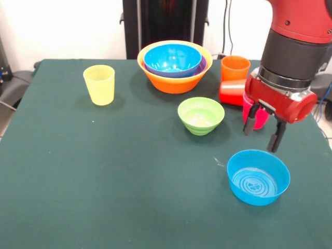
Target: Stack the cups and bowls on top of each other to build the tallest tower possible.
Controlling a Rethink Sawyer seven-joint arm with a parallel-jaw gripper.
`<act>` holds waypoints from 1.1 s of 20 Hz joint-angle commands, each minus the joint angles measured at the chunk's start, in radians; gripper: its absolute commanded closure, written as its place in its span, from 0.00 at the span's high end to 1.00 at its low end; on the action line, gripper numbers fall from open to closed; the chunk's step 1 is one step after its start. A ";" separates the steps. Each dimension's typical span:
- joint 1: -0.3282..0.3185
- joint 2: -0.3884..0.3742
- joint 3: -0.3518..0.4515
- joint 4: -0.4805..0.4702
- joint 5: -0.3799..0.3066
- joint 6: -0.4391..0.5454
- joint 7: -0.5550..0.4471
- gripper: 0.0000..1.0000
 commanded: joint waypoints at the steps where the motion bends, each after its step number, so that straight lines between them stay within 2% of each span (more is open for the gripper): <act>1: -0.048 0.044 0.092 0.125 -0.050 -0.100 0.073 1.00; 8: -0.068 0.073 0.066 0.106 -0.078 -0.084 0.045 1.00; 11: -0.063 0.085 0.068 0.091 -0.068 -0.077 0.061 1.00; 16: -0.026 0.133 0.039 0.020 -0.032 -0.039 0.140 1.00; 22: -0.031 0.128 0.032 0.025 -0.036 -0.032 0.110 1.00</act>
